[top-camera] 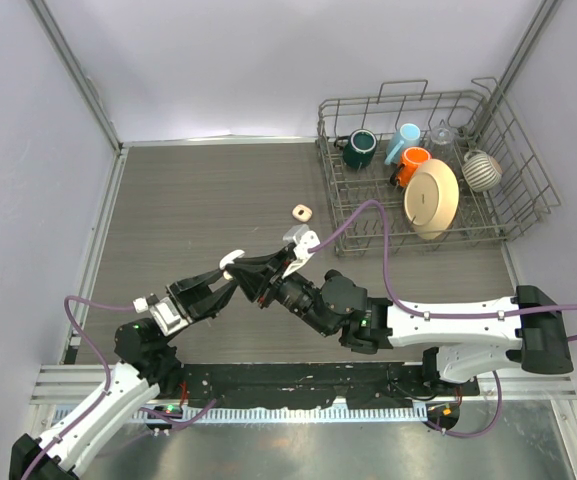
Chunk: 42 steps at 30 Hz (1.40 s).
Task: Insert the wireless bluetooth earbuds into the charging case
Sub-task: Place the earbud in the charging case.
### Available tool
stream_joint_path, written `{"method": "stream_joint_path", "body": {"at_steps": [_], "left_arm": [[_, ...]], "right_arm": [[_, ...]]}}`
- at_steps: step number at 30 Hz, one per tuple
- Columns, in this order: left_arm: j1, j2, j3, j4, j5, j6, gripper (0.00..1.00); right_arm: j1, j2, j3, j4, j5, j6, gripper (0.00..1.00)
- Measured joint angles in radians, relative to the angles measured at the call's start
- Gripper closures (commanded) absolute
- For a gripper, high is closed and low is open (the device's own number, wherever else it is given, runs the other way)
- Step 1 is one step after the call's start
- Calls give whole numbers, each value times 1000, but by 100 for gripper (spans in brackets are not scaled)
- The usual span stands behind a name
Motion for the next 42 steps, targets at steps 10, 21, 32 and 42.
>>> {"method": "stream_joint_path", "body": {"at_steps": [10,21,32,42], "left_arm": [[0,-41,-9,10,-60,-3,100],[-2,-67,-11,-5,-79,-11,100],[-2,-31,-11,16,-78,-17,100],[-2,1,-11,33,-77,-18,100]], "right_arm": [[5,22,13,-14,9,0,99],[7,31,44,-52,10,8,78],[7,31,58,-83,17,18,69],[7,31,62,-89,13,14,54]]}}
